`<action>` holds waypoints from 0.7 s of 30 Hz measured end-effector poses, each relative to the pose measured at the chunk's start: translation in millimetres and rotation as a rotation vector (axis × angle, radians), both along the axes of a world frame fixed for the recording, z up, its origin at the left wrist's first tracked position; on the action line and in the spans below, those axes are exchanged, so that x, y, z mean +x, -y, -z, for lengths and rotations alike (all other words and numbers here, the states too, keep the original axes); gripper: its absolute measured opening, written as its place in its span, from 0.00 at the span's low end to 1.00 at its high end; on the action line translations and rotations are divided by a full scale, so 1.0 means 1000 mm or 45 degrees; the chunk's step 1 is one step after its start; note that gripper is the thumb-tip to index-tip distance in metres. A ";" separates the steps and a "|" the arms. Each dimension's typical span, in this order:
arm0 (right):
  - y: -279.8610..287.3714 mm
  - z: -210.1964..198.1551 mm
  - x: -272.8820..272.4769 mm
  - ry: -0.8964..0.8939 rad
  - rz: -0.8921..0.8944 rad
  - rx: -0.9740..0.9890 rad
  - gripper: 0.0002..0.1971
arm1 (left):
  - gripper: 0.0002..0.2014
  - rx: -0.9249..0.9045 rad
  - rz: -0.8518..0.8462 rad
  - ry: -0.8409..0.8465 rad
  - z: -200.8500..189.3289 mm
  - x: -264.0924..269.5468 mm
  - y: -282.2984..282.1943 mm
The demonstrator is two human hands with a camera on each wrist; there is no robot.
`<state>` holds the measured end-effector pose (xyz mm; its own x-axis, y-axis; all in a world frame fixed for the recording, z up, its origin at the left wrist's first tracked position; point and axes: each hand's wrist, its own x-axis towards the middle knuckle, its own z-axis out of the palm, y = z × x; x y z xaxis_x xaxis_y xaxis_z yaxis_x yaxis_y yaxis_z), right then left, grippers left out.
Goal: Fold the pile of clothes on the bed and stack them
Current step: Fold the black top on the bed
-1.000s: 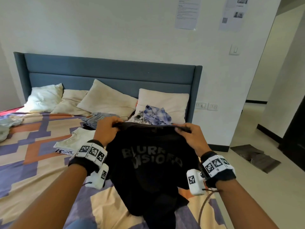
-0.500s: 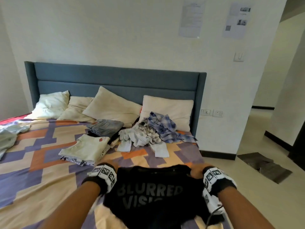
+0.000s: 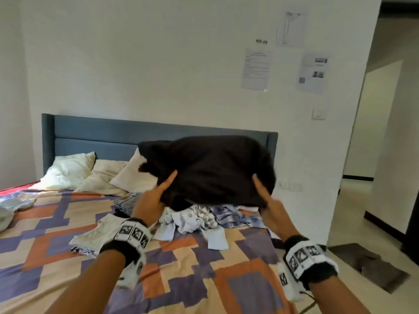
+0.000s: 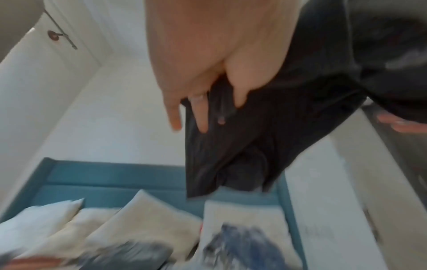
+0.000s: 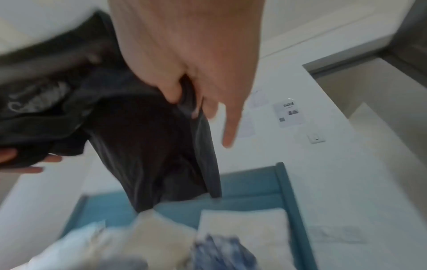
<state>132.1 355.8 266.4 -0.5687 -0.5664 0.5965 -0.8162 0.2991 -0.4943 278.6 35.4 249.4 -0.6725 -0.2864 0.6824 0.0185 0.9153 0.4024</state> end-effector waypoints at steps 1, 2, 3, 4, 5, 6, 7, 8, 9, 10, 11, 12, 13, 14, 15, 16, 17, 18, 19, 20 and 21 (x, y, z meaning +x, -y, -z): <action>-0.008 0.020 0.006 0.104 0.104 0.389 0.37 | 0.39 -0.025 -0.066 0.346 0.029 0.006 0.009; -0.014 0.040 0.010 0.202 0.190 0.804 0.32 | 0.32 -0.112 -0.124 0.817 0.052 0.017 0.009; -0.018 0.055 0.020 0.266 0.235 1.213 0.25 | 0.23 -0.291 -0.203 1.292 0.070 0.033 0.002; -0.020 0.068 0.031 0.297 0.220 1.549 0.21 | 0.16 -0.428 -0.246 1.641 0.083 0.047 -0.010; -0.021 0.072 0.041 0.305 0.181 1.751 0.20 | 0.15 -0.548 -0.256 1.853 0.090 0.057 -0.021; -0.022 0.075 0.048 0.329 0.147 1.777 0.20 | 0.18 -0.556 -0.249 1.941 0.087 0.066 -0.035; -0.023 0.070 0.053 0.402 0.115 1.705 0.20 | 0.19 -0.500 -0.185 1.904 0.076 0.073 -0.046; -0.023 0.065 0.054 0.561 0.130 1.539 0.19 | 0.18 -0.352 -0.133 1.784 0.069 0.073 -0.048; -0.023 0.059 0.053 0.707 0.157 1.350 0.18 | 0.16 -0.099 -0.103 1.527 0.059 0.068 -0.044; -0.024 0.053 0.049 0.770 0.212 1.175 0.16 | 0.16 0.148 -0.132 1.215 0.048 0.062 -0.038; -0.024 0.049 0.045 0.772 0.300 1.020 0.17 | 0.17 0.360 -0.178 0.885 0.042 0.059 -0.034; -0.022 0.046 0.039 0.696 0.413 0.867 0.18 | 0.17 0.453 -0.261 0.491 0.033 0.056 -0.029; -0.022 0.044 0.035 0.575 0.526 0.701 0.19 | 0.15 0.472 -0.367 0.135 0.027 0.056 -0.028; -0.020 0.043 0.031 0.432 0.631 0.506 0.18 | 0.14 0.472 -0.465 -0.140 0.021 0.055 -0.030; -0.018 0.042 0.029 0.298 0.708 0.296 0.17 | 0.14 0.492 -0.542 -0.349 0.015 0.056 -0.033; -0.015 0.041 0.027 0.168 0.750 0.102 0.16 | 0.14 0.531 -0.565 -0.506 0.009 0.054 -0.036; -0.014 0.037 0.030 0.069 0.761 -0.061 0.15 | 0.15 0.564 -0.547 -0.589 0.006 0.052 -0.038; -0.011 0.035 0.031 0.032 0.739 -0.186 0.15 | 0.16 0.580 -0.519 -0.607 0.007 0.050 -0.040; -0.009 0.034 0.033 0.018 0.688 -0.259 0.16 | 0.17 0.585 -0.505 -0.572 0.011 0.048 -0.040; -0.007 0.034 0.034 0.036 0.627 -0.285 0.15 | 0.18 0.586 -0.499 -0.510 0.018 0.047 -0.042; -0.004 0.036 0.036 0.069 0.563 -0.284 0.14 | 0.20 0.592 -0.496 -0.418 0.026 0.047 -0.048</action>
<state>167.7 360.3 230.5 -0.7592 -0.1256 0.6386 -0.6064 0.4930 -0.6239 325.3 83.2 223.4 -0.2407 -0.7776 0.5809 -0.0883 0.6135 0.7847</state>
